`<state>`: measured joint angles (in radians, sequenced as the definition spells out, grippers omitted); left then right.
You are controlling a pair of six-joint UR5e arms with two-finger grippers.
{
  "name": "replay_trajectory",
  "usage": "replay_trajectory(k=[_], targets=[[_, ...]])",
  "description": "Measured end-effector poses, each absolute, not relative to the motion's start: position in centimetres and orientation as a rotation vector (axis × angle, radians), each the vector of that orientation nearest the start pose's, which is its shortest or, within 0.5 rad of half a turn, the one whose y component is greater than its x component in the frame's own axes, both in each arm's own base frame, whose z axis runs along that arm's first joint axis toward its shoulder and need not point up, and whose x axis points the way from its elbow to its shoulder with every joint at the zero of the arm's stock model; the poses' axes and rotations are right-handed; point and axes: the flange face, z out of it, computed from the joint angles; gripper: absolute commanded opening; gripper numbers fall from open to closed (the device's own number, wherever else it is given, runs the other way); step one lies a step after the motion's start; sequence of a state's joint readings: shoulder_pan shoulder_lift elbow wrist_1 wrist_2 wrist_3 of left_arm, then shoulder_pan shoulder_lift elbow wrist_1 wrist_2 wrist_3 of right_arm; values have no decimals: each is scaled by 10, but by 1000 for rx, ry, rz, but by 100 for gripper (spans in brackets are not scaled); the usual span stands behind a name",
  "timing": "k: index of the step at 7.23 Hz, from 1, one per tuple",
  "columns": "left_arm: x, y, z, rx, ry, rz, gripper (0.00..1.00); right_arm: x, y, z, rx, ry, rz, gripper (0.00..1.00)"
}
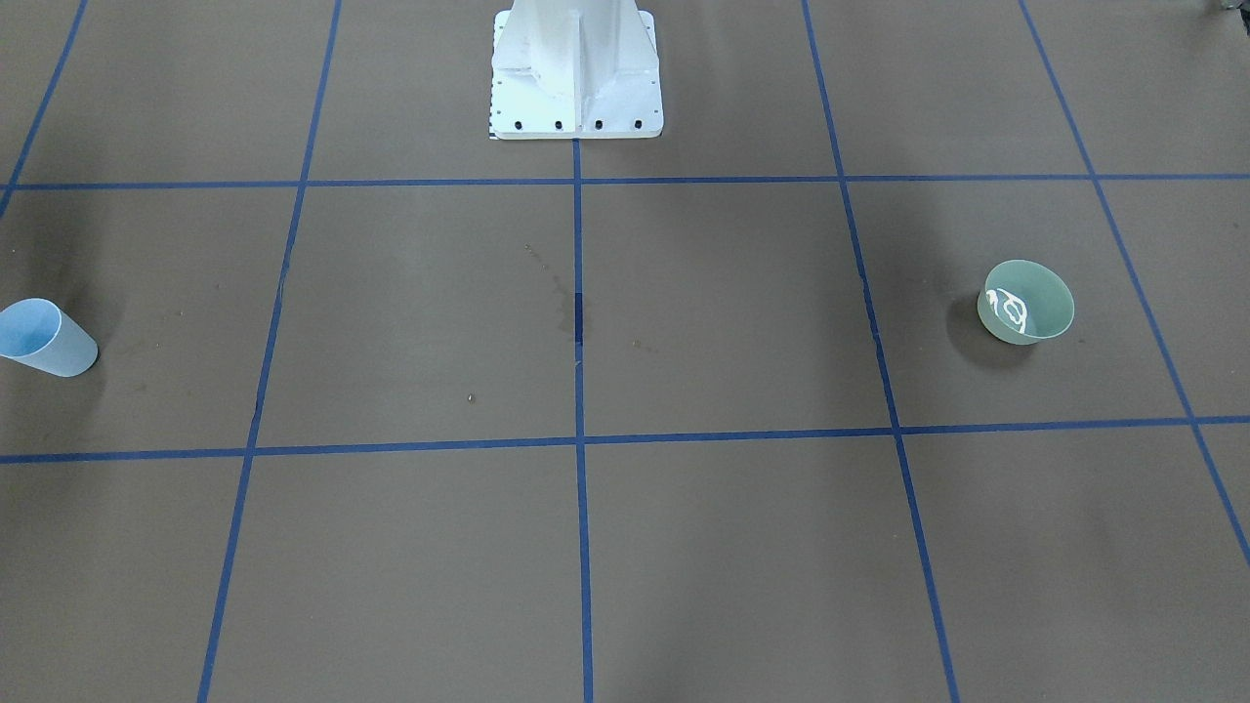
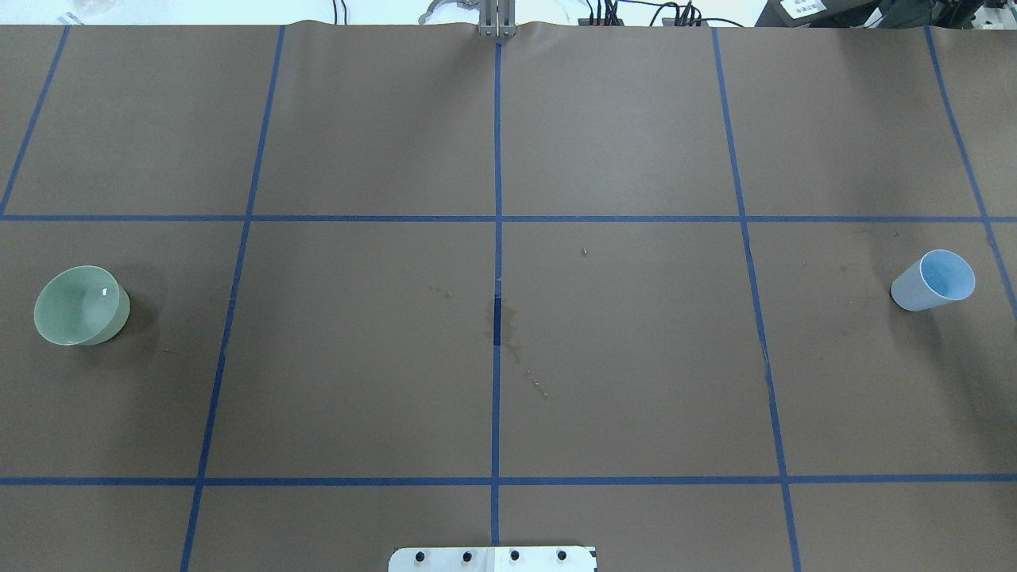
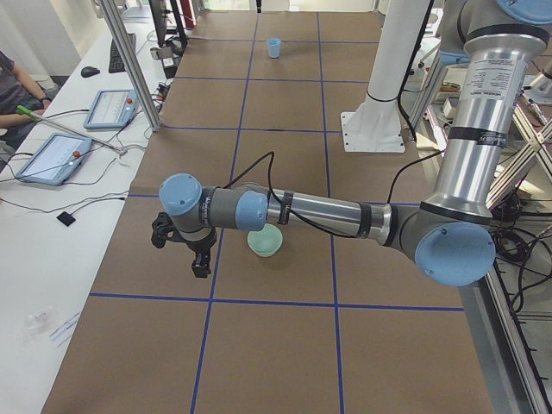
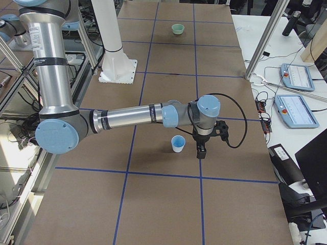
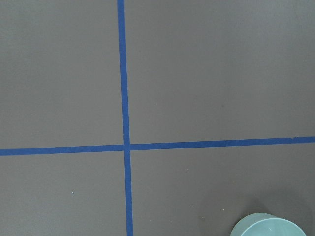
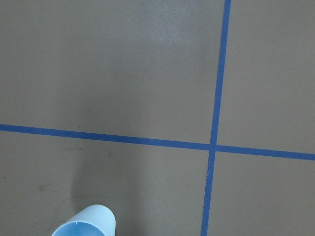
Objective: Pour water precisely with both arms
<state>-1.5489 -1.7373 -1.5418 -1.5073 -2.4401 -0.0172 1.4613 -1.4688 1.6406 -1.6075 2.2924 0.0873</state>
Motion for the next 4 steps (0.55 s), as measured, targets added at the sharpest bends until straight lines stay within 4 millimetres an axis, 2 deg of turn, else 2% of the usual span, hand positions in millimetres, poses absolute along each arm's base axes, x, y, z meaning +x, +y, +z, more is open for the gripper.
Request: replay_trajectory(k=[2,4], targets=[[-63,-538,602,81,873,89,100,7,-536,589,41,-716,-67,100],[-68,-527,601,91,877,91,100,7,-533,591,41,-714,-68,100]])
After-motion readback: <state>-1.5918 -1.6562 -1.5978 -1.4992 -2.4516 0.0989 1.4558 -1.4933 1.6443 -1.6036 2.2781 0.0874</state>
